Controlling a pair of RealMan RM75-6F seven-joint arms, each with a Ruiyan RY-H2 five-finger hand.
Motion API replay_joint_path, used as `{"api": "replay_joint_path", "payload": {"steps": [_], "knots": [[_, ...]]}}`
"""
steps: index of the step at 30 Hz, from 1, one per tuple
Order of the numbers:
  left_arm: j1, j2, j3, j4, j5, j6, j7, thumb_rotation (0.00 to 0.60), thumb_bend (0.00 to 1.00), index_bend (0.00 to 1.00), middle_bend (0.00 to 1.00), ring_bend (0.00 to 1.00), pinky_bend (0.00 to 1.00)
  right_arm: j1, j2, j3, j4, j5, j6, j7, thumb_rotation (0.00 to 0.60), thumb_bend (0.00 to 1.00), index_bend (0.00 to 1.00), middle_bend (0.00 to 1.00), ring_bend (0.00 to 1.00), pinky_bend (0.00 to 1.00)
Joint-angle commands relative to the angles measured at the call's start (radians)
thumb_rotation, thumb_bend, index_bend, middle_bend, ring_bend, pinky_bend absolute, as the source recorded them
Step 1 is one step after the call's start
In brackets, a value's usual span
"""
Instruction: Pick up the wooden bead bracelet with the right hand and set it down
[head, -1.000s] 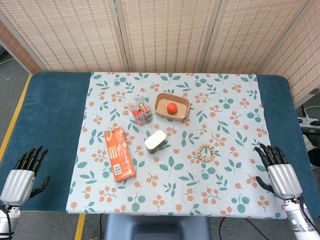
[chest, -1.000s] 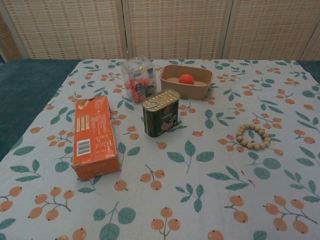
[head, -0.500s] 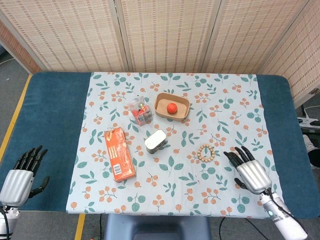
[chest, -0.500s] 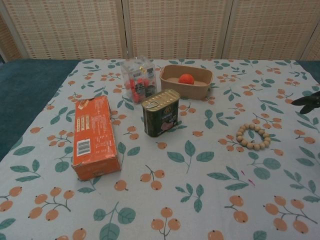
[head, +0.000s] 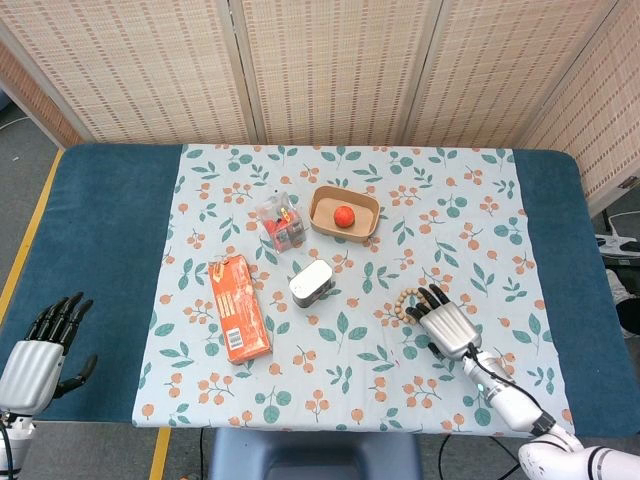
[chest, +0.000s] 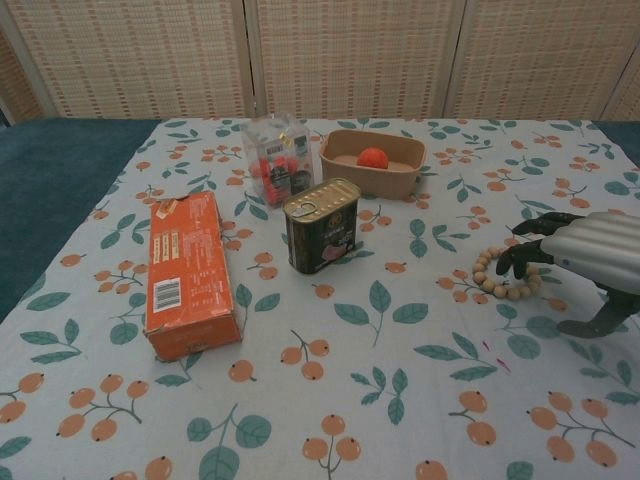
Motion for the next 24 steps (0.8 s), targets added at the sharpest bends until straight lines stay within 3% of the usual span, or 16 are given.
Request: {"api": "replay_joint_path", "payload": {"steps": [1,8,24], "knots": [[-0.001,-0.001,-0.002,0.000,-0.006,-0.005,0.003,0.600,0.39,0.00,0.00,0.00,0.13,0.012,-0.022,-0.003,0.030,0.001,0.006,0.013,0.600,0.19,0.25,0.28,0.02,0.00],[-0.003,-0.002,-0.001,0.000,-0.008,-0.011,0.005,0.600,0.39,0.00,0.00,0.00,0.13,0.028,-0.045,-0.012,0.072,0.004,0.008,0.023,0.600,0.19,0.29,0.32,0.05,0.00],[-0.006,-0.001,-0.002,0.002,-0.016,-0.021,-0.001,0.600,0.39,0.00,0.00,0.00,0.13,0.055,-0.127,-0.024,0.182,0.006,0.036,-0.006,0.600,0.23,0.55,0.48,0.24,0.11]]}}
